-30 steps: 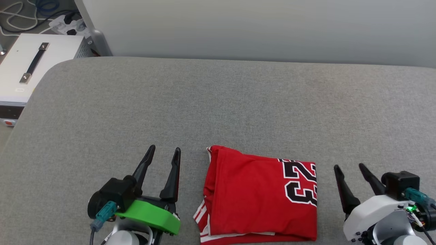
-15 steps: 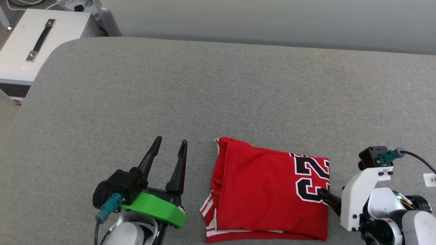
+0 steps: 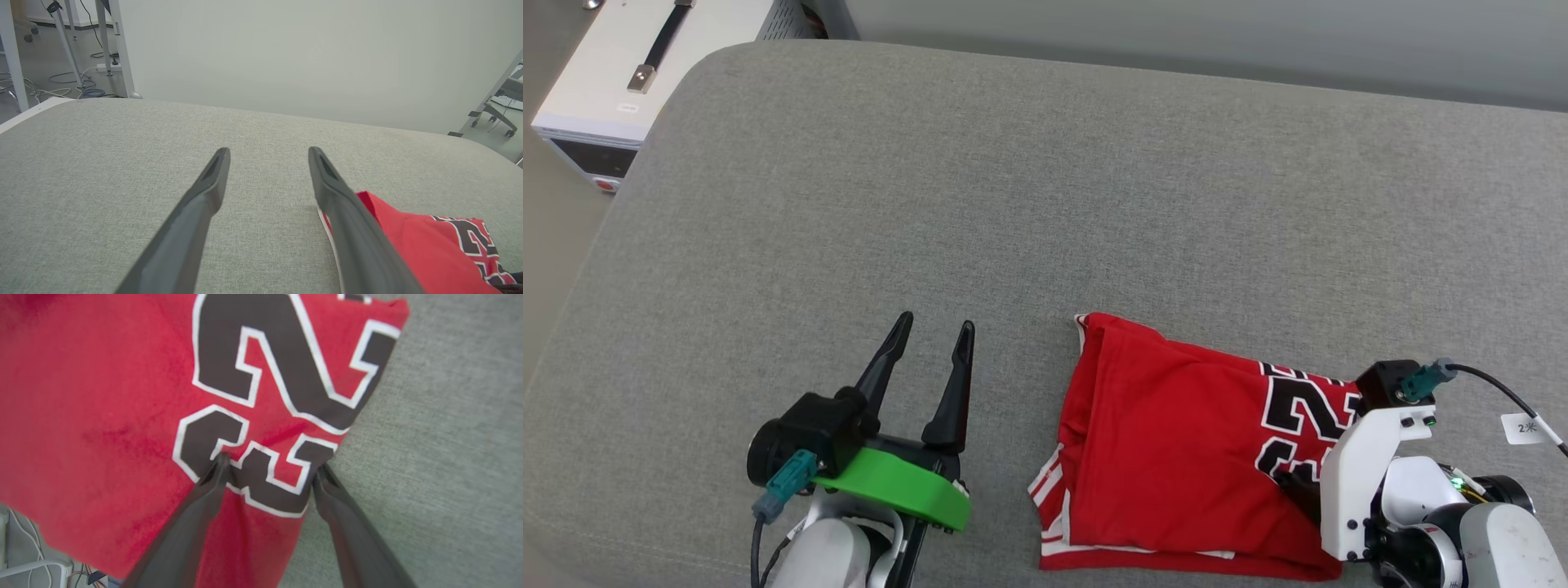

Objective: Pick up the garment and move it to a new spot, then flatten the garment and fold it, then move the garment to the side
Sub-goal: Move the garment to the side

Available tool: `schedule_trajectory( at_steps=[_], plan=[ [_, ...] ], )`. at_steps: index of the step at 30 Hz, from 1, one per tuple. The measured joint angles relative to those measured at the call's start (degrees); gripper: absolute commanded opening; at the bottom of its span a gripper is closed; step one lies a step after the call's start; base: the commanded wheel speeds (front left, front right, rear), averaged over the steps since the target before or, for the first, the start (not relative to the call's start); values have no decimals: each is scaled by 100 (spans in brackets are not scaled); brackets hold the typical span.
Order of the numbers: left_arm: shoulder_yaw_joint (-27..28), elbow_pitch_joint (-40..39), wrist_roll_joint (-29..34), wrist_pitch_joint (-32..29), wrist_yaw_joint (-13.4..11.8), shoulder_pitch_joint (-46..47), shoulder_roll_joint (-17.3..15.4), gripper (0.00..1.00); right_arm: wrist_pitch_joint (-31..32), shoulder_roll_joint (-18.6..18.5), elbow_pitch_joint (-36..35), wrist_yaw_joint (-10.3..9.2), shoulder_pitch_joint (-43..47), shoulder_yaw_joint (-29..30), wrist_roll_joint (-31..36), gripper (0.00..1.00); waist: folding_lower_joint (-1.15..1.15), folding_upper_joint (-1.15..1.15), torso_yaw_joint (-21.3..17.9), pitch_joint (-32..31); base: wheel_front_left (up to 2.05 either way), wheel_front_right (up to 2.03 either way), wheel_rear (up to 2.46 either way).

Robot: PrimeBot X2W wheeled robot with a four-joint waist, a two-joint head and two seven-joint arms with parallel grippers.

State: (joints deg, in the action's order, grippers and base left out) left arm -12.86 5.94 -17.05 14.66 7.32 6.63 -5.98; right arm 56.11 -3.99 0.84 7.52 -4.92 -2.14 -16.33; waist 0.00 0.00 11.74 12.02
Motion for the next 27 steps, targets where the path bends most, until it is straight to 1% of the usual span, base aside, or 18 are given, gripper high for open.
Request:
schedule_trajectory(
  at_steps=[1, 2, 3, 6, 7, 8, 10, 12, 15, 21, 24, 27],
  plan=[
    [2, 3, 0, 0, 0, 14, 0, 100, -14, 1, 59, 1, 0, -34, -10, 65, 0, 0, 13, 14, 0, 0, 0],
    [2, 9, 0, 0, 0, 26, 1, 100, -23, -1, 88, 0, -1, -56, -15, 48, 0, 0, 19, 20, 0, 0, 0],
    [3, 15, 0, 0, 0, 47, 1, 100, -58, -14, 136, 0, -12, -109, -15, 0, 0, 0, 26, 25, 0, 0, 0],
    [5, 42, 0, 0, 0, 53, 2, 100, -233, -35, 256, 0, -51, -293, -57, 0, 0, 0, 19, 3, 0, 0, 0],
    [8, 67, 0, 0, 0, 52, -1, 100, -544, -130, 320, 0, -86, -426, -88, 0, 0, 0, -14, -55, 0, 0, 0],
    [-1, 85, 0, 0, 0, 48, -5, 100, -902, -369, 315, 1, -131, -655, -97, 0, 0, 0, -76, -126, 0, 0, 0],
    [-25, 88, -1, 0, 0, 44, -9, 100, -1145, -577, 277, 2, -156, -866, -67, 0, 0, 0, -141, -180, 0, 0, 0],
    [-58, 96, -2, 0, 0, 38, -23, 100, -1335, -783, 236, 3, -177, -1084, -45, 0, 0, 0, -212, -229, 0, 0, 0],
    [-129, 98, -16, 0, 0, 8, -40, 100, -1595, -1266, 97, 4, -270, -1468, 32, 0, 0, 0, -352, -304, 0, 0, 0],
    [-348, 99, -16, 0, 0, -87, -90, 100, -2082, -2306, -93, 3, -448, -1951, 393, 0, 0, 0, -752, -406, 0, 0, 0],
    [-504, 89, -26, 0, 0, -87, -87, 100, -2274, -2763, -163, 5, -486, -2063, 459, 0, 0, 0, -979, -411, 0, 0, 0],
    [-638, 74, -26, 0, 0, -79, -88, 100, -2448, -3088, -236, 4, -513, -2033, 480, 0, 0, 0, -1227, -378, 0, 0, 0]
  ],
)
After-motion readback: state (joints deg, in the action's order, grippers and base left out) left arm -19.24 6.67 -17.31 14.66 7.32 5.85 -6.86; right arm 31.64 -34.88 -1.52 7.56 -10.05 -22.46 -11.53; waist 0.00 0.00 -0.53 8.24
